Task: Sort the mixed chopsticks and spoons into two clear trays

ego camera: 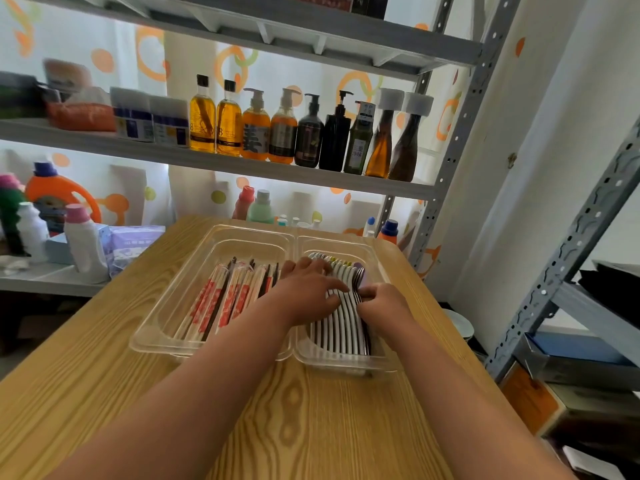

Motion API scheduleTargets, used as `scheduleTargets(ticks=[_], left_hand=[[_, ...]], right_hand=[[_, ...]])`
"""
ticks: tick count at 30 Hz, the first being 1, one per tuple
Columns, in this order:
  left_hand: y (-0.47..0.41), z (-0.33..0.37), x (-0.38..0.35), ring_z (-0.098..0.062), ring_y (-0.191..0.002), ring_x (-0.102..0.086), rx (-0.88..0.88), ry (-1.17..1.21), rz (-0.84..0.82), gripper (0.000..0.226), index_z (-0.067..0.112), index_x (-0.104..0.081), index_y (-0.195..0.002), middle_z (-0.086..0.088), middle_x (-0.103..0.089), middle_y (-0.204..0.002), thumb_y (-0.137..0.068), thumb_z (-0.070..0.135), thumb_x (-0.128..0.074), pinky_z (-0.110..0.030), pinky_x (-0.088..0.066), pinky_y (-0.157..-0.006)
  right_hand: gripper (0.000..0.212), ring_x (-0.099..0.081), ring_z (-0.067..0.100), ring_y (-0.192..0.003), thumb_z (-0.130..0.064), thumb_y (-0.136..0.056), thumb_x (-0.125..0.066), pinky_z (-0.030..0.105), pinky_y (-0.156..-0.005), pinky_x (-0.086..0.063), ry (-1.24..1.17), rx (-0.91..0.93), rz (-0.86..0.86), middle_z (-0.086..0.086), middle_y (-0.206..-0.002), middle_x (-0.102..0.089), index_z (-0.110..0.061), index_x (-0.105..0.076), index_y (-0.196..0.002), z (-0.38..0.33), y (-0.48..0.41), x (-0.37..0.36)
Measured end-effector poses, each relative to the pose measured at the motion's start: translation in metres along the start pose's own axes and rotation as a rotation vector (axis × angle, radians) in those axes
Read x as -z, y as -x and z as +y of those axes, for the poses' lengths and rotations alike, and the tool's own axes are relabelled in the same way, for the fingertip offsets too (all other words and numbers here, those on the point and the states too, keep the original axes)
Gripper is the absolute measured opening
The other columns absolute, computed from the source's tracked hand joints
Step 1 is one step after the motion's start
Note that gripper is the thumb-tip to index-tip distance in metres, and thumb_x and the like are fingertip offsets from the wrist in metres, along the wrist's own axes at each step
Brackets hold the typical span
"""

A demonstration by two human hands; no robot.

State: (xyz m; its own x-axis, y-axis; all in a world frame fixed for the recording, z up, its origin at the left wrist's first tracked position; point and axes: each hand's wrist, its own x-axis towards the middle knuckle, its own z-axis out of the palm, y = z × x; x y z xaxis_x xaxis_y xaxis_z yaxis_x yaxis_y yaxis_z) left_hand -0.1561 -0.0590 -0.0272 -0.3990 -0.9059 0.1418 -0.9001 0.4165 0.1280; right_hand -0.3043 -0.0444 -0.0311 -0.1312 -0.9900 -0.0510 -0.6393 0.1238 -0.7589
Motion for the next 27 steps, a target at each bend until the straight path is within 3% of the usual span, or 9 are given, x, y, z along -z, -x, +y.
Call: scheduleTargets(ticks=[3,4,8,14,23,27], left_hand=[[-0.002,-0.001,-0.002,-0.022,-0.146,0.002,-0.046,-0.046,-0.055,0.04,0.048,-0.042,-0.136,0.004,-0.011,-0.159,-0.097,0.046,-0.033,-0.048,0.004,-0.115],[-0.002,0.0,-0.002,-0.022,-0.147,0.005,-0.065,-0.063,-0.076,0.04,0.048,-0.04,-0.138,0.004,-0.007,-0.16,-0.098,0.047,-0.032,-0.047,0.007,-0.115],[-0.005,0.001,-0.002,-0.023,-0.146,0.012,-0.112,-0.138,-0.159,0.045,0.046,-0.028,-0.144,-0.001,0.004,-0.16,-0.099,0.045,-0.028,-0.04,0.012,-0.115],[-0.009,0.003,-0.002,-0.024,-0.146,0.013,-0.139,-0.213,-0.212,0.051,0.043,-0.017,-0.148,-0.004,0.009,-0.16,-0.099,0.045,-0.031,-0.04,0.009,-0.116],[-0.011,-0.001,-0.006,-0.017,-0.147,0.007,-0.155,-0.131,-0.157,0.048,0.041,-0.025,-0.146,0.0,0.0,-0.16,-0.099,0.043,-0.032,-0.038,0.005,-0.117],[-0.005,0.004,-0.001,-0.015,-0.145,-0.017,-0.141,0.012,-0.028,0.042,0.033,-0.042,-0.141,0.003,-0.028,-0.155,-0.099,0.035,-0.038,-0.037,-0.013,-0.117]], right_hand=[[0.035,-0.056,0.017,-0.09,-0.003,-0.086,-0.052,0.021,-0.066,-0.043,0.127,0.039,-0.011,0.008,-0.109,-0.063,-0.009,-0.061,-0.119,-0.003,0.0,-0.001],[0.034,-0.056,0.017,-0.089,-0.003,-0.086,-0.052,0.021,-0.066,-0.042,0.169,0.047,-0.005,0.009,-0.11,-0.063,-0.009,-0.061,-0.119,-0.003,0.0,-0.002],[0.049,-0.055,0.024,-0.114,0.0,-0.086,-0.053,0.026,-0.084,-0.043,0.186,0.06,0.05,0.011,-0.125,-0.058,-0.01,-0.049,-0.134,-0.002,-0.001,0.0],[0.052,-0.055,0.023,-0.115,0.001,-0.084,-0.055,0.028,-0.09,-0.045,0.085,0.072,0.066,0.009,-0.124,-0.06,-0.012,-0.05,-0.133,0.001,-0.005,0.002],[0.042,-0.058,0.023,-0.11,0.0,-0.085,-0.055,0.027,-0.087,-0.046,0.152,0.143,0.146,0.009,-0.12,-0.062,-0.011,-0.055,-0.126,0.001,-0.005,-0.001],[0.03,-0.059,0.022,-0.102,-0.003,-0.089,-0.053,0.021,-0.075,-0.04,0.163,0.195,0.193,0.01,-0.113,-0.064,-0.008,-0.059,-0.117,0.0,-0.003,0.001]])
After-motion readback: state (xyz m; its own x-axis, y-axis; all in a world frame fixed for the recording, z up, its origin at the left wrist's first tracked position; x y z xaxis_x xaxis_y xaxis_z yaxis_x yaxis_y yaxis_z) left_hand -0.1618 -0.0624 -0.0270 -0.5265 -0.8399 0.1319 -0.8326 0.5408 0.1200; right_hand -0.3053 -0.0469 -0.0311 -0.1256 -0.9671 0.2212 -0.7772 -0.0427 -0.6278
